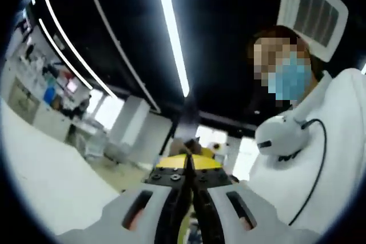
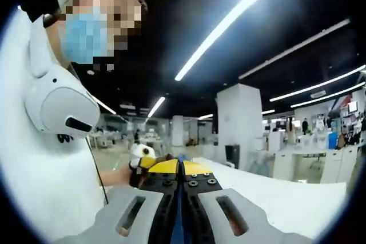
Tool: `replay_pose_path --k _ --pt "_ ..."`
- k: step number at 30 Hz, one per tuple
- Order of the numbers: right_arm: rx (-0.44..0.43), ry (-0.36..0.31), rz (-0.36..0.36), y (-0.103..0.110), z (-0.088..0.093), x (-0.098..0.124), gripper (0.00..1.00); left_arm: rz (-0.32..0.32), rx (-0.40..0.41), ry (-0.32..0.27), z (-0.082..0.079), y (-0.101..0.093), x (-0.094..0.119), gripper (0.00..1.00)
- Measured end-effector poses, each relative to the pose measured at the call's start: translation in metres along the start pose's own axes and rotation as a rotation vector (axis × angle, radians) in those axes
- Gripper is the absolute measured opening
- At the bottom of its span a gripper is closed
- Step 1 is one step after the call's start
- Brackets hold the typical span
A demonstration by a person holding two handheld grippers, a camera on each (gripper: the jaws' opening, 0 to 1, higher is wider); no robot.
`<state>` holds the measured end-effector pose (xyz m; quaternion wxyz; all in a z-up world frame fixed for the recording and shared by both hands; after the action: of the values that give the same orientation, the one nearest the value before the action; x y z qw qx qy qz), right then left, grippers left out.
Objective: Fold the garment on the visible template until the final outline fits inside the template.
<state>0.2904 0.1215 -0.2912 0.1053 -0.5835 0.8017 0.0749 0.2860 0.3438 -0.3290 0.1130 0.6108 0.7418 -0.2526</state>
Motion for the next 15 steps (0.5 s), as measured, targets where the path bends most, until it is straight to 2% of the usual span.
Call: replay_pose_path --k 6,9,10,12,15 --pt "-0.041 -0.137 -0.079 0.009 -0.026 0.005 0.01 0.109 -0.028 -0.081 -0.024 -0.025 -0.006 0.0" --pt "-0.049 -0.11 -0.039 -0.006 -0.016 0.005 0.01 0.086 -0.035 -0.072 -0.023 -0.018 -0.009 0.0" --pt "-0.058 -0.065 -0.009 -0.015 -0.003 0.005 0.01 0.032 -0.024 -0.036 -0.015 -0.004 -0.008 0.0" --pt "-0.068 -0.026 0.023 -0.025 0.009 0.003 0.01 -0.042 0.013 -0.001 -0.003 0.015 -0.007 0.0" --pt "-0.097 0.091 0.116 -0.053 0.05 0.002 0.01 -0.221 0.071 0.091 0.026 0.059 0.0 0.0"
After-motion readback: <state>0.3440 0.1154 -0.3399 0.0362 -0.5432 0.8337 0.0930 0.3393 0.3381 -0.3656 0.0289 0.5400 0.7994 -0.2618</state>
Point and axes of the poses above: the point that each gripper's makers call its tool centre point, and the gripper's own axes: x roughly backward along the fingers, y roughly to its left, z roughly out of its underside, the point moved 4 cm from there along x, roughly backward along the fingers, and after that the axes turned 4 degrees about -x, right-handed, at the moved point
